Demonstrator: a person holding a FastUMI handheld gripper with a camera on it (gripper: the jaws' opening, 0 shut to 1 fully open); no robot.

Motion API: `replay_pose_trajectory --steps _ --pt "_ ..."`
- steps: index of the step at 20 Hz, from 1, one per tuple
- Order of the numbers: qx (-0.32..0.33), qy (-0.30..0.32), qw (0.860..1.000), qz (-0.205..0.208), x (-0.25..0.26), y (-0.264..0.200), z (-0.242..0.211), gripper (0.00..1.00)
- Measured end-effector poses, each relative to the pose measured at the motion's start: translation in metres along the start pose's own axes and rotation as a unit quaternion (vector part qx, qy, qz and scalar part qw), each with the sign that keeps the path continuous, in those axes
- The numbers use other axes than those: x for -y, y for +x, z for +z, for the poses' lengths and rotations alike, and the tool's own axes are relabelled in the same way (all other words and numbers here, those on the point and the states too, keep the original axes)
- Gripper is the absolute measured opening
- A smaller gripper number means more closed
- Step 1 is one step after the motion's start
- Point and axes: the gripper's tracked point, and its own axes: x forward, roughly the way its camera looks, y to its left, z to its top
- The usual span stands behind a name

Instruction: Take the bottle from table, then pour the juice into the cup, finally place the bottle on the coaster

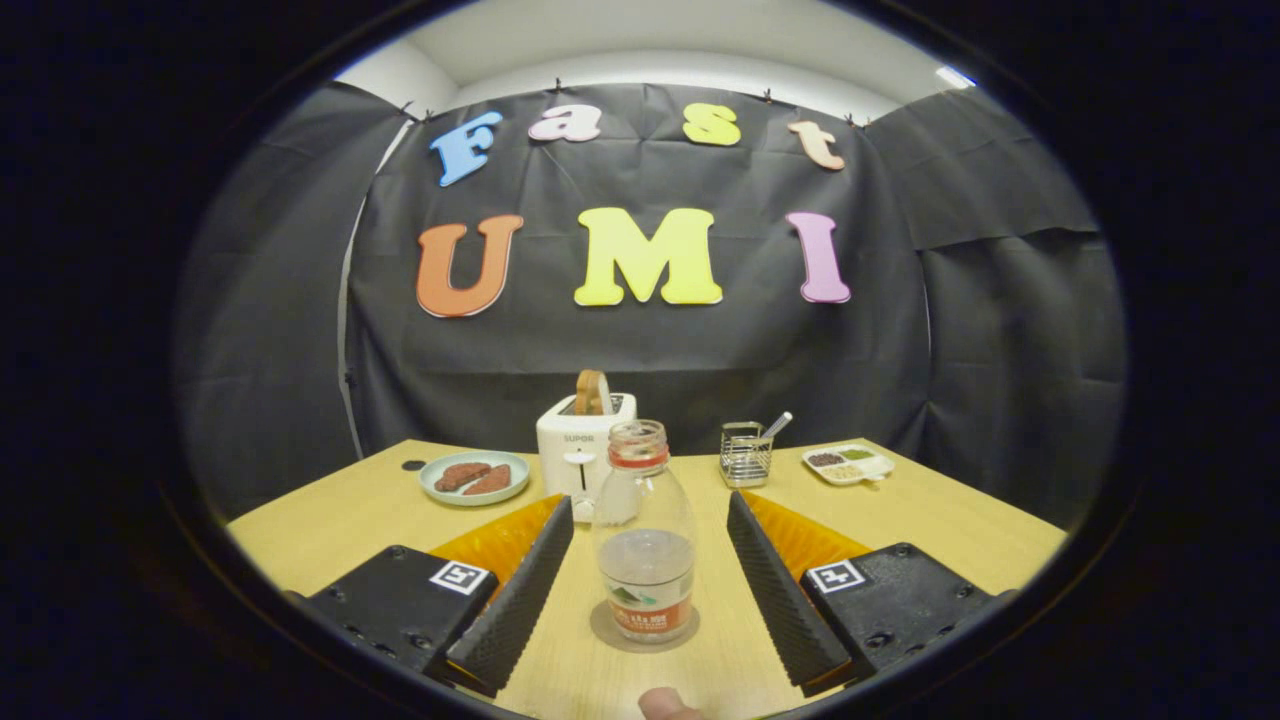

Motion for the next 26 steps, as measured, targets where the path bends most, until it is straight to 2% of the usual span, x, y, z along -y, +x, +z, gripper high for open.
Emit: replay_pose_trajectory --steps 7,15,18,22,26 --pt "0.018 -0.022 1.000 0.002 -0.002 -0.056 0.060 1.00" --pt "0.018 -0.024 0.999 0.012 -0.004 -0.159 0.096 1.00" --pt "0.021 -0.027 0.999 0.030 -0.006 -0.201 0.106 0.99" --pt "0.036 -0.022 0.999 0.001 0.019 -0.249 0.124 0.99" --pt "0.044 -0.013 0.998 0.037 0.012 -0.287 0.131 0.99"
